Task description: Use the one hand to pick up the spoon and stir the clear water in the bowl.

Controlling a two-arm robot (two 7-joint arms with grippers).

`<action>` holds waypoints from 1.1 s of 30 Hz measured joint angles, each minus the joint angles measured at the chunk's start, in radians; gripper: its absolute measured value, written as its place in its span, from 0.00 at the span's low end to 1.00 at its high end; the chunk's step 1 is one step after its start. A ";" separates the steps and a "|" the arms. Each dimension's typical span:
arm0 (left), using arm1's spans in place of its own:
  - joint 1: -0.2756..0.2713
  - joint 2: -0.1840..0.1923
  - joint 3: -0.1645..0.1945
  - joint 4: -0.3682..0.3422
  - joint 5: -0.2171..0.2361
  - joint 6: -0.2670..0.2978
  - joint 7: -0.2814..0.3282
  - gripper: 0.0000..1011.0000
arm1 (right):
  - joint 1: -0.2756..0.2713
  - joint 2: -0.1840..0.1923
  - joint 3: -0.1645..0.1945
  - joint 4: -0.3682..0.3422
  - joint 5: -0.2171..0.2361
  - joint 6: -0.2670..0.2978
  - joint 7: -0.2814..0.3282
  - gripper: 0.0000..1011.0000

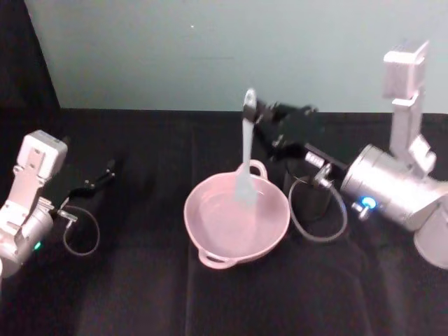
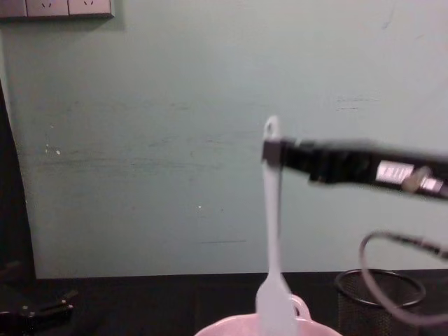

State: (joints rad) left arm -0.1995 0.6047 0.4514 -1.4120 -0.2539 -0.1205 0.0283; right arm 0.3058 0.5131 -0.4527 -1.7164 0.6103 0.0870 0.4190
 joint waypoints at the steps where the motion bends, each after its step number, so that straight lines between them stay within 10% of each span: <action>1: 0.000 0.000 0.000 0.000 0.000 0.000 0.000 1.00 | -0.005 -0.011 -0.014 0.015 -0.010 -0.005 0.006 0.12; 20: 0.000 0.000 0.000 0.000 0.000 0.000 0.000 1.00 | 0.036 -0.135 -0.073 0.210 -0.056 -0.037 0.053 0.12; 33: 0.000 0.000 0.000 0.000 0.000 0.000 0.000 1.00 | 0.073 -0.159 -0.005 0.326 -0.060 -0.082 0.042 0.12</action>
State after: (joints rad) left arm -0.1996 0.6047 0.4514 -1.4120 -0.2539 -0.1205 0.0283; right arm 0.3791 0.3540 -0.4572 -1.3903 0.5501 0.0046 0.4608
